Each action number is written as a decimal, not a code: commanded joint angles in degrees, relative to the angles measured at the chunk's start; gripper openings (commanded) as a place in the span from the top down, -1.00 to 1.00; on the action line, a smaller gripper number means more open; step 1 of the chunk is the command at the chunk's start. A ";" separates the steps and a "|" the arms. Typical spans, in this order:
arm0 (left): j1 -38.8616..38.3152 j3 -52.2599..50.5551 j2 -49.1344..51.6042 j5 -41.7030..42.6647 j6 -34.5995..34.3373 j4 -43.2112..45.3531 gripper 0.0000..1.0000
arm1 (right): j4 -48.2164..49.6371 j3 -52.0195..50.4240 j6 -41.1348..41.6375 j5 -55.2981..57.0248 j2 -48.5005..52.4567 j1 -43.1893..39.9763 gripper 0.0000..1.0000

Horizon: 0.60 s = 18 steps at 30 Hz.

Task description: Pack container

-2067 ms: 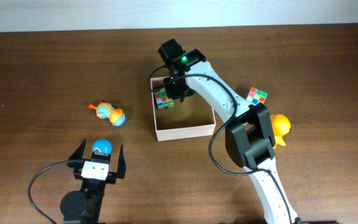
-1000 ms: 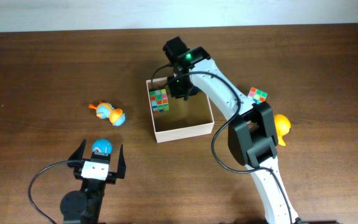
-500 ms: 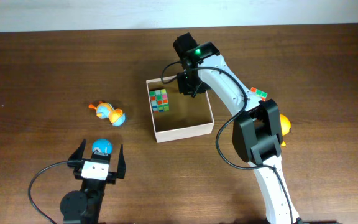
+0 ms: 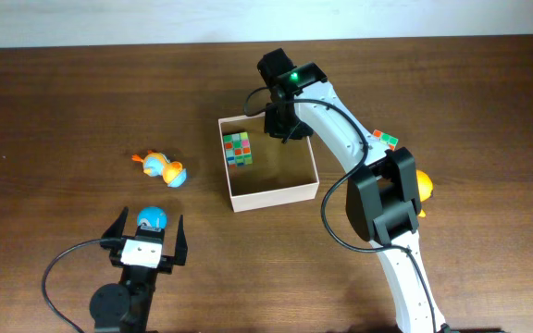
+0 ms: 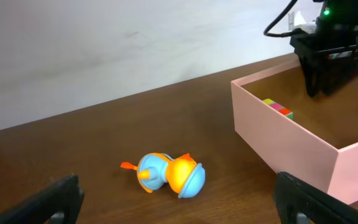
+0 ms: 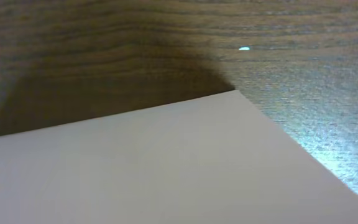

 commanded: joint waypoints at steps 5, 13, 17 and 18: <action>0.35 -0.39 -0.50 -0.42 0.66 0.13 -0.99 | 2.19 1.31 5.27 1.64 -0.87 0.02 0.58; 0.35 -0.39 -0.50 -0.42 0.66 0.13 -0.99 | 3.58 1.31 6.03 2.62 -0.87 -2.38 0.60; 0.35 -0.39 -0.50 -0.42 0.66 0.13 -0.99 | 3.54 1.31 8.41 2.60 -0.87 -3.87 0.64; 0.35 -0.39 -0.50 -0.42 0.66 0.13 -0.99 | 3.52 1.31 9.01 2.60 -0.87 -4.15 0.65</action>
